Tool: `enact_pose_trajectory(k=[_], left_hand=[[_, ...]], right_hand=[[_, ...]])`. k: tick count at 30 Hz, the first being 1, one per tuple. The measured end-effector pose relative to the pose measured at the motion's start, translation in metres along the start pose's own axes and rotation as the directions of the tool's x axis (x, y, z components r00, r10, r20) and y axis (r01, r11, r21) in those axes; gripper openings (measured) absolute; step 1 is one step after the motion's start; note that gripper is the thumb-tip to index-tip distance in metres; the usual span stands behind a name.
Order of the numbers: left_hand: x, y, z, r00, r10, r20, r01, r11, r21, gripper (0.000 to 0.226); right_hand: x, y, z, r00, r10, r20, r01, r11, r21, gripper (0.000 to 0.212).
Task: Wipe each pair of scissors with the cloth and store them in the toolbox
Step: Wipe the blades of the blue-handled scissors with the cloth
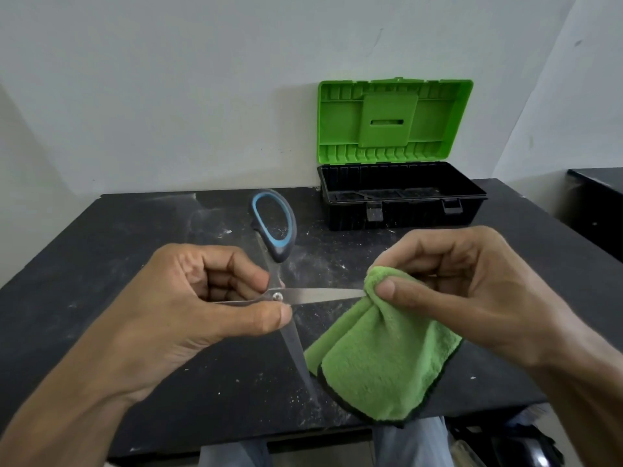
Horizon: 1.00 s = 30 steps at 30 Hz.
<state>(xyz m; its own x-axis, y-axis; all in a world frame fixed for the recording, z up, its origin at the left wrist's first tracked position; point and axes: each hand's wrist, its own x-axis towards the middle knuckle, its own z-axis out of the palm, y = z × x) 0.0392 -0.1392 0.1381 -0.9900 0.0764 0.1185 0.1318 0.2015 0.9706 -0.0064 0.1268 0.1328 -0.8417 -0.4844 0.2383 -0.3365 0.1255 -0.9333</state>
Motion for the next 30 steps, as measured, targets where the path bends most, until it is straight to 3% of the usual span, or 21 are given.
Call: enact_pose_trajectory(k=[3,6,10,14,25,30], left_hand=[[-0.001,-0.001,-0.006,0.999,-0.007,-0.052,0.006,1.0,-0.028,0.041],[0.001,-0.002,-0.016,0.958,0.008,-0.286,-0.043,0.992,-0.116,0.055],[0.005,0.002,0.001,0.918,-0.005,-0.396,-0.118,0.951,-0.287,0.025],[0.009,0.005,0.024,0.883,-0.006,-0.47,-0.164,0.933,-0.32,0.021],[0.015,-0.002,0.043,0.874,0.028,-0.485,-0.197,0.933,-0.301,0.02],[0.014,-0.008,0.042,0.888,-0.064,-0.456,-0.11,0.932,-0.346,0.023]], right_hand=[[-0.001,0.001,-0.006,0.998,-0.017,-0.056,0.017,1.0,-0.01,0.015],[-0.002,-0.001,-0.017,0.99,-0.023,-0.143,0.028,0.999,0.031,0.012],[-0.003,0.0,-0.012,0.996,0.015,-0.083,-0.006,0.995,0.104,0.015],[-0.002,0.002,0.0,0.998,0.038,-0.056,-0.029,0.988,0.149,0.02],[0.002,0.008,0.023,0.996,0.072,-0.059,-0.063,0.987,0.145,0.017],[0.003,0.01,0.022,0.997,0.07,-0.016,-0.068,0.994,0.09,0.011]])
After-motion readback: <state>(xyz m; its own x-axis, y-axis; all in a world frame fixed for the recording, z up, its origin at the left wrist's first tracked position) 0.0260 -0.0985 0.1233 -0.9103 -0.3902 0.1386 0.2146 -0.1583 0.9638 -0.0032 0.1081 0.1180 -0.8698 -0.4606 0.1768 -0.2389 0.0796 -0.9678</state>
